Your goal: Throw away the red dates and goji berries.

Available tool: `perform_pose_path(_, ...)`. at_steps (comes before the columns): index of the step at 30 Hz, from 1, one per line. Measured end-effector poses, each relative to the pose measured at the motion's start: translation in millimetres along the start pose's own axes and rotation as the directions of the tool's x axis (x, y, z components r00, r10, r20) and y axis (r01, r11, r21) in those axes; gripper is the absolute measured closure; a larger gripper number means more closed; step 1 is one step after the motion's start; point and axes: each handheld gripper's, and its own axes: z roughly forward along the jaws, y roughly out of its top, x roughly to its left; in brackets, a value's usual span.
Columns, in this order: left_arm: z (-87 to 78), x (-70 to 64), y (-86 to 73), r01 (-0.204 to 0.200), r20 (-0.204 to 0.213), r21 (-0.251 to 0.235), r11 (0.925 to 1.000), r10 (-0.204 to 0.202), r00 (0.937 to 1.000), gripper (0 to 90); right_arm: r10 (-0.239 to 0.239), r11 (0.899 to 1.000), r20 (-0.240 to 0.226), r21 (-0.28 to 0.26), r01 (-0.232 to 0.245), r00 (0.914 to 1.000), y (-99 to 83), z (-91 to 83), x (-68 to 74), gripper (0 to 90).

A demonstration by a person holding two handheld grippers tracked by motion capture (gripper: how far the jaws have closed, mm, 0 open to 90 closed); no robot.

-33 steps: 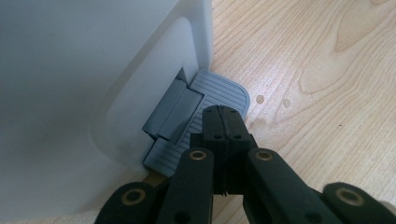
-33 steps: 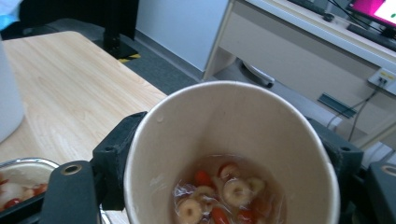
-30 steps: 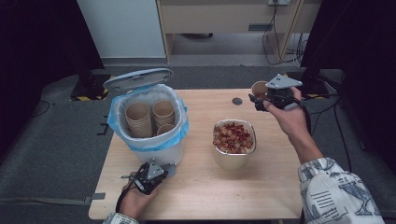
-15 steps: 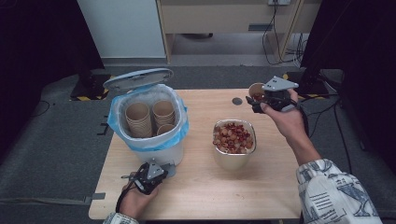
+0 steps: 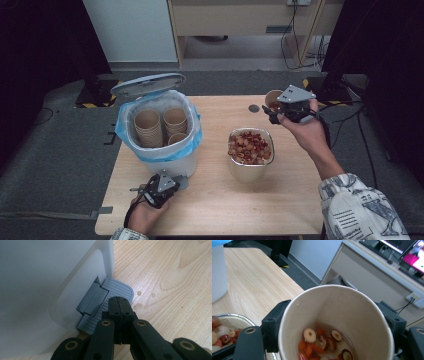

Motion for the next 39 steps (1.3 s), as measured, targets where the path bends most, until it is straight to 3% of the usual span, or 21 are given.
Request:
perform_pose_path(3, 0.0, 0.0, 0.0, 0.0, 0.0, 0.0, 1.0, 0.0, 1.0, 89.9, -0.052, 0.999, 0.012, -0.015, 0.053, 0.9986, 2.9, -3.0, 1.2, 24.9)
perform_pose_path(9, 0.0, -0.2, 0.1, -0.001, -0.001, 0.001, 1.0, 0.001, 1.0, 89.9, -0.157, 0.987, 0.02, -0.043, 0.158, 0.9874, 9.4, -8.8, 5.8, 24.9)
perform_pose_path(14, 0.0, -0.2, 0.1, -0.001, -0.001, 0.0, 1.0, 0.001, 1.0, 89.9, -0.181, 0.982, 0.016, -0.044, 0.181, 0.9834, 10.4, -9.7, 7.2, 24.9)
perform_pose_path(18, 0.0, -0.2, 0.1, -0.001, -0.001, 0.0, 1.0, 0.001, 1.0, 89.9, -0.231, 0.972, -0.001, -0.039, 0.23, 0.973, 11.1, -8.7, 12.1, 24.9)
perform_pose_path(22, 0.0, -0.1, 0.1, -0.001, -0.001, 0.001, 1.0, 0.001, 1.0, 89.9, -0.231, 0.972, 0.009, -0.029, 0.231, 0.9729, 9.6, -8.8, 10.4, 24.8)
perform_pose_path(28, 0.0, -0.2, 0.1, -0.001, -0.001, 0.0, 1.0, 0.001, 1.0, 89.9, -0.29, 0.957, 0.011, -0.02, 0.29, 0.9571, 10.7, -8.6, 16.9, 24.8)
perform_pose_path(31, 0.0, -0.1, 0.1, 0.0, -0.001, 0.0, 1.0, 0.0, 1.0, 89.9, -0.361, 0.932, 0.022, 0.008, 0.361, 0.9321, 9.7, -10.2, 19.7, 24.8)
perform_pose_path(33, 0.0, -0.1, 0.1, -0.002, -0.002, 0.001, 1.0, 0.002, 1.0, 89.9, -0.389, 0.921, 0.023, 0.017, 0.388, 0.9211, 9.4, -11.3, 21.5, 24.8)
perform_pose_path(35, 0.0, -0.2, 0.2, -0.001, -0.002, 0.001, 1.0, 0.001, 1.0, 89.9, -0.426, 0.905, 0.029, 0.033, 0.425, 0.9044, 8.8, -12.3, 23.3, 24.8)
perform_pose_path(38, 0.0, -0.3, 0.2, -0.002, -0.003, 0.001, 1.0, 0.002, 1.0, 89.9, -0.455, 0.89, 0.034, 0.046, 0.454, 0.8897, 8.4, -13.3, 24.6, 24.8)
perform_pose_path(39, 0.0, -0.2, 0.2, -0.001, -0.002, 0.001, 1.0, 0.001, 1.0, 89.9, -0.472, 0.881, 0.036, 0.051, 0.47, 0.8807, 8.6, -13.7, 24.7, 24.8)
